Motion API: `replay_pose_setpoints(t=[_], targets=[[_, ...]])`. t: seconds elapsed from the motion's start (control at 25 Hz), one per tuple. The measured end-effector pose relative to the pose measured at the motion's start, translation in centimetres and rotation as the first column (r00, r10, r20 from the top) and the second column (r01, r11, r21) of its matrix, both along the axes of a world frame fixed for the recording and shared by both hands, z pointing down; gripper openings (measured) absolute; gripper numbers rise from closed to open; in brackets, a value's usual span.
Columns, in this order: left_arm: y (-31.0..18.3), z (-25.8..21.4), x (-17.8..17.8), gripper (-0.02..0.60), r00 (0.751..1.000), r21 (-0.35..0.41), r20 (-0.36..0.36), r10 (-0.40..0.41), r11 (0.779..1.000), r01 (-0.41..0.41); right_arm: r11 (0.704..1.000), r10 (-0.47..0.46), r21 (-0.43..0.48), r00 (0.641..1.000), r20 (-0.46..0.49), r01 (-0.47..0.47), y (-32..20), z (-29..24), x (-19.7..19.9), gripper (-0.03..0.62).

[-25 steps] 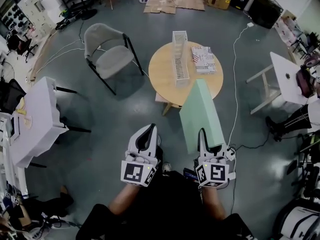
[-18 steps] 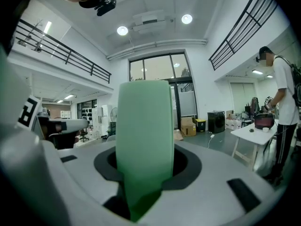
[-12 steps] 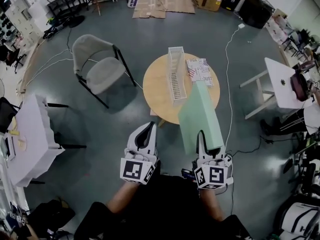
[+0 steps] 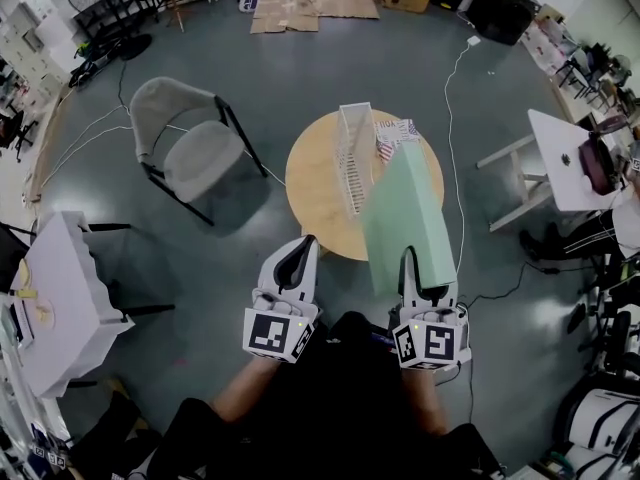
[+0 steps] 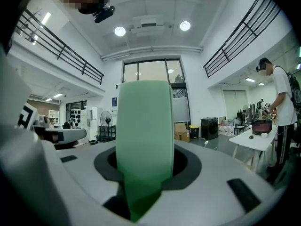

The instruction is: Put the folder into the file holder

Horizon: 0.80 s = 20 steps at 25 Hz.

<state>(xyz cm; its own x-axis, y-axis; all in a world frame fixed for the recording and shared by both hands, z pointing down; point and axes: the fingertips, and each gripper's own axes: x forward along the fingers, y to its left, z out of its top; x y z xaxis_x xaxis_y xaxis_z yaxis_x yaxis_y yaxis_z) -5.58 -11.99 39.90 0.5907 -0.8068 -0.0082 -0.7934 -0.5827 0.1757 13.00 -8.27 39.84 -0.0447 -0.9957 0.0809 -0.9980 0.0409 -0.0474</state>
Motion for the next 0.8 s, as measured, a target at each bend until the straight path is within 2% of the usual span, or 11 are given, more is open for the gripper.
replay_pose_setpoints(t=[0.56,0.8], targets=[[-4.9,1.0,0.7,0.003,1.0,-0.02,0.0,-0.019,1.0,0.019,0.998,-0.027,0.052,1.0,0.007,0.027,-7.6,-0.7,0.7,0.144],[-7.3,0.5,2.2,0.003,0.999,-0.012,0.003,-0.043,0.999,0.043,0.997,-0.049,0.061,0.999,0.002,0.049,-10.7,-1.0,2.2,0.142]])
